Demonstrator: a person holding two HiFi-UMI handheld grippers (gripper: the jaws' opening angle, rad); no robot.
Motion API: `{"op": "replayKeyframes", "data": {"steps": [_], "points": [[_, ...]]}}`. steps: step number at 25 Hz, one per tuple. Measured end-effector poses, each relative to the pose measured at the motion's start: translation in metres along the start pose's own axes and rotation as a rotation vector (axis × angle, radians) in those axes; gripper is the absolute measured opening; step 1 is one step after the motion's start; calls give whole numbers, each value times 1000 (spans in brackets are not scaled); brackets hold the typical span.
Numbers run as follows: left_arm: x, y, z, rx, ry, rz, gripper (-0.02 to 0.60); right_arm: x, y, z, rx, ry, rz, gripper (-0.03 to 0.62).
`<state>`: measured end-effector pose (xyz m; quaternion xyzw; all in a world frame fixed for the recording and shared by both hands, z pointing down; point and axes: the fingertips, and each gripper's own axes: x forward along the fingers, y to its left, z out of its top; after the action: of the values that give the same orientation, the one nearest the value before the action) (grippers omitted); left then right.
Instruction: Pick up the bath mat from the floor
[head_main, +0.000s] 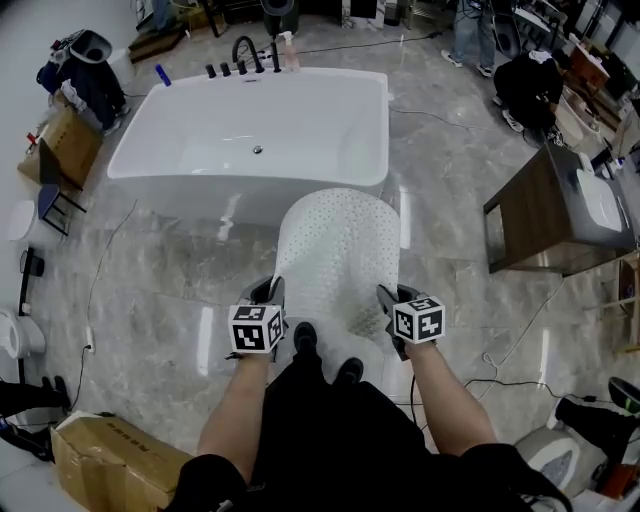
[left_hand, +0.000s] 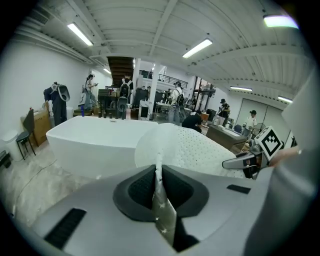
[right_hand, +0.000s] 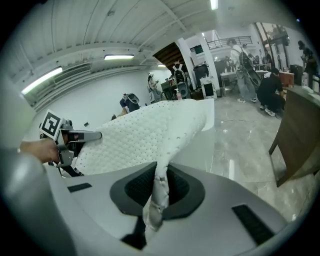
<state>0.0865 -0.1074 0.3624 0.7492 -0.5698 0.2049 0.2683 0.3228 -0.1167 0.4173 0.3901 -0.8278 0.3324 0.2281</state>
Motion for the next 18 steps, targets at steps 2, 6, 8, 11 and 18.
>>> {"op": "replayKeyframes", "data": {"steps": [2, 6, 8, 11, 18], "points": [[-11, -3, 12, -7, -28, 10, 37, -11, 4, 13, -31, -17, 4, 40], [-24, -10, 42, -25, -75, 5, 37, -32, 7, 49, -87, -73, 4, 40], [-22, -8, 62, -22, -99, -9, 37, -39, 7, 72, -101, -112, -4, 40], [-21, 1, 96, 4, -140, -35, 37, -41, 16, 107, -109, -169, -13, 40], [-23, 28, 177, 87, -251, -78, 38, -22, 52, 185, -124, -273, -11, 40]]}}
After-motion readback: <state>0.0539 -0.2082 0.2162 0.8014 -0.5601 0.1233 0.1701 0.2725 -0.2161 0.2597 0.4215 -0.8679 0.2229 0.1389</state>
